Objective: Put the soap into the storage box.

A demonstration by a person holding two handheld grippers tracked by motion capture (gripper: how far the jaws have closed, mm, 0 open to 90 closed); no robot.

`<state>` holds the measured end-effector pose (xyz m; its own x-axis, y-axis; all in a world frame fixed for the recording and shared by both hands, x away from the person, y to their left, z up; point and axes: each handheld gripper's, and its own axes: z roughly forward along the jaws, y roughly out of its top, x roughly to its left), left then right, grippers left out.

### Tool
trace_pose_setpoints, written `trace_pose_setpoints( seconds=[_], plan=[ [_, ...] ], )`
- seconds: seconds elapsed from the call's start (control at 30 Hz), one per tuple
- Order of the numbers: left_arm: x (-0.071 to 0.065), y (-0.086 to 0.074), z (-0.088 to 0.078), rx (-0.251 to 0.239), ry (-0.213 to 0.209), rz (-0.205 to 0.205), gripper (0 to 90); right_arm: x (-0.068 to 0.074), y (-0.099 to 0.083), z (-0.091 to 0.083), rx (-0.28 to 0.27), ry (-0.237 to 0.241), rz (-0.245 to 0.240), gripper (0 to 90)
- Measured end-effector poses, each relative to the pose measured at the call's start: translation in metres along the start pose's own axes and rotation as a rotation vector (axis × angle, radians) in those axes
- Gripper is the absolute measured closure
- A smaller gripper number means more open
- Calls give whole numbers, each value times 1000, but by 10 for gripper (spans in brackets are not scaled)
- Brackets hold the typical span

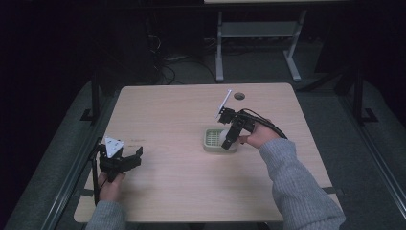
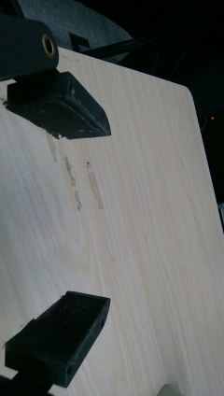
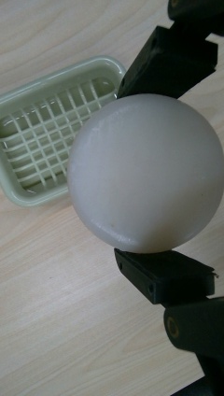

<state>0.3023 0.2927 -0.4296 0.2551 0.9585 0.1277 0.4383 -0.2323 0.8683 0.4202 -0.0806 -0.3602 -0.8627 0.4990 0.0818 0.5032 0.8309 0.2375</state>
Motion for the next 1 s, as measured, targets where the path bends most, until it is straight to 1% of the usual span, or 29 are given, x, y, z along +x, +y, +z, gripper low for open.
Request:
trace_pose_setpoints(
  seconds=[0.27,0.37,0.43,0.63,0.73,0.9,0.93,1.0],
  plan=[
    [0,0,0,-4,0,-1,148,-3,8,3,8,3,2,224],
    [0,0,0,-4,1,-3,148,-4,11,4,16,-3,6,224],
    [0,0,0,-4,1,-4,148,-6,12,5,11,6,11,224],
    [0,0,0,-2,2,0,148,-11,17,13,16,8,18,224],
    [0,0,0,0,1,2,148,-13,19,15,16,14,23,224],
    [0,0,0,0,2,7,148,-17,20,17,17,8,31,224],
    [0,0,0,-1,2,5,148,-17,20,17,16,14,38,224],
    [0,0,0,-2,2,5,148,-19,21,18,16,8,42,224]
  ],
)
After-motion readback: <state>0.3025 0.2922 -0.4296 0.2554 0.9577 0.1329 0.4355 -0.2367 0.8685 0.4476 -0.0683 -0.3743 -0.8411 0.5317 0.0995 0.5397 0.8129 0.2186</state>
